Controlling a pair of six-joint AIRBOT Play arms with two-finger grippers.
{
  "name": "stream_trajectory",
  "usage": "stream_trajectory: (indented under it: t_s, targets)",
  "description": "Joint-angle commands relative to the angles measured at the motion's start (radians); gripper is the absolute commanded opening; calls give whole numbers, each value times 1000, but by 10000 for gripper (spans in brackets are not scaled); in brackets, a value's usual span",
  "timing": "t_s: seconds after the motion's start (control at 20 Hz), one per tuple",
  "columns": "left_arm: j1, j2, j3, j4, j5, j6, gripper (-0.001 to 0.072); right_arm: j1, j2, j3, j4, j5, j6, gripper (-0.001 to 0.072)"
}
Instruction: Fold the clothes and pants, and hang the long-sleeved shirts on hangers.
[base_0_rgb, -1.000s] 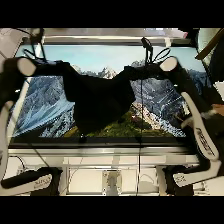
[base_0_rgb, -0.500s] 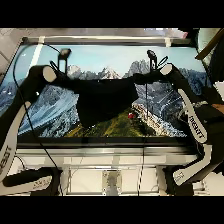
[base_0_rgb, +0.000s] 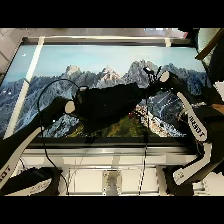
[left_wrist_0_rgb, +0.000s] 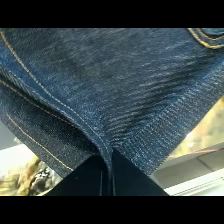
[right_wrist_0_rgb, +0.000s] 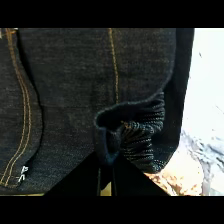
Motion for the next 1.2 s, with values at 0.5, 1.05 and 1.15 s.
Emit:
stream_trajectory:
  t_s: [0.5,1.05,1.15]
  targets:
    - [10,238,-1,37,-46,-72,665,-99,99,237,-69,146,34,395]
    - [24,365,-1,45,234,-105,662,-310,-244,297,452,381,-58,674]
    - [23,365,-1,45,234,-130,662,-279,-269,297,419,378,-59,674]
